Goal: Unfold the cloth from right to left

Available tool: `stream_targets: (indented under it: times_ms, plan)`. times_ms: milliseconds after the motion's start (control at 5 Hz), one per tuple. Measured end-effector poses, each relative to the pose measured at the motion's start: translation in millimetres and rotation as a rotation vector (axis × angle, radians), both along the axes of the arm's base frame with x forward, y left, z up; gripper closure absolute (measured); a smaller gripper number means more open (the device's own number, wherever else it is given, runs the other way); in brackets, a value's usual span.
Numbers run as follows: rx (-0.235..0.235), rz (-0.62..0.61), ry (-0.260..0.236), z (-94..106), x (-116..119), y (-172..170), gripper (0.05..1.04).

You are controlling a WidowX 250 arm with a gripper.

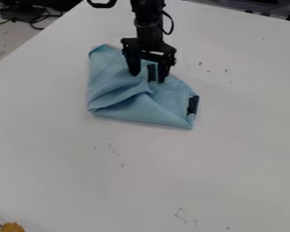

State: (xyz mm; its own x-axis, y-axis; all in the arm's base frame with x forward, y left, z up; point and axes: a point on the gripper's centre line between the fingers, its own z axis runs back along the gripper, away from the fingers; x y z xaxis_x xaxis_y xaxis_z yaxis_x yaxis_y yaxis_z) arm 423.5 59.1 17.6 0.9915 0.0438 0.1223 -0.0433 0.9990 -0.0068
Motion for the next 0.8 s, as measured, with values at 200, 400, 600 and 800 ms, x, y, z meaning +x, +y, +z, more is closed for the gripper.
stream_targets:
  times_ms: [200,400,600,800]
  plan:
    - [-0.001,0.004,-0.002,-2.0,-0.9,1.0,0.39]
    - [-0.003,-0.001,0.001,-2.1,-1.4,0.5,0.685]
    - [0.015,0.004,0.018,-2.0,-3.6,1.7,0.891]
    - [0.061,0.006,0.035,2.1,-3.1,-2.6,0.999]
